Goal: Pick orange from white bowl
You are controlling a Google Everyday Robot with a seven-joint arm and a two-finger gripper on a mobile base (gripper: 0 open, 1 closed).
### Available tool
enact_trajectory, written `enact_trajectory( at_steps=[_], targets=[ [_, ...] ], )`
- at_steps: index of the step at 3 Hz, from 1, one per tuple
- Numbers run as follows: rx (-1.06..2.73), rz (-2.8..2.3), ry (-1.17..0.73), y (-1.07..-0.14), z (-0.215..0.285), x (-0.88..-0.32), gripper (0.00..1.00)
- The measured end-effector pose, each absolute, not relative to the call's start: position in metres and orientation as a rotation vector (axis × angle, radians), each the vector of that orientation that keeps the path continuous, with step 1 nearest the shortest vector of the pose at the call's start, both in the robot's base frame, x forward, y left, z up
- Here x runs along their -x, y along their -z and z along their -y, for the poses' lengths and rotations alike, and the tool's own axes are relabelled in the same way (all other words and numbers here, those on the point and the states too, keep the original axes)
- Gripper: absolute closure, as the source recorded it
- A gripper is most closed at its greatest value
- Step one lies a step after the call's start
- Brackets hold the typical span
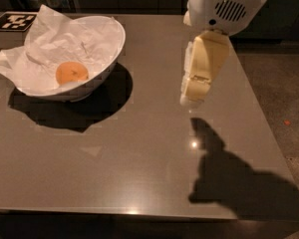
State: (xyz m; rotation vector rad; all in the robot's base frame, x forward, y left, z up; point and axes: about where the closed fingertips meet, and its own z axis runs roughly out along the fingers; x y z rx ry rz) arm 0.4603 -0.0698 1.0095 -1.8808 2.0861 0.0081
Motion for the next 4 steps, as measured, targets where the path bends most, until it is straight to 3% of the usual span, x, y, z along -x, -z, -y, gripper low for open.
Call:
enact_trajectory(
  at_steps=[1, 2, 4],
  targets=[
    [1.788, -2.114, -0.044, -1.029, -0.011, -0.497, 0.0],
    [1.773, -2.095, -0.042, -1.034, -0.015, -0.498, 0.0],
    [1.883, -2.075, -0.145, -1.014, -0.097, -0.531, 0.0]
  ],
)
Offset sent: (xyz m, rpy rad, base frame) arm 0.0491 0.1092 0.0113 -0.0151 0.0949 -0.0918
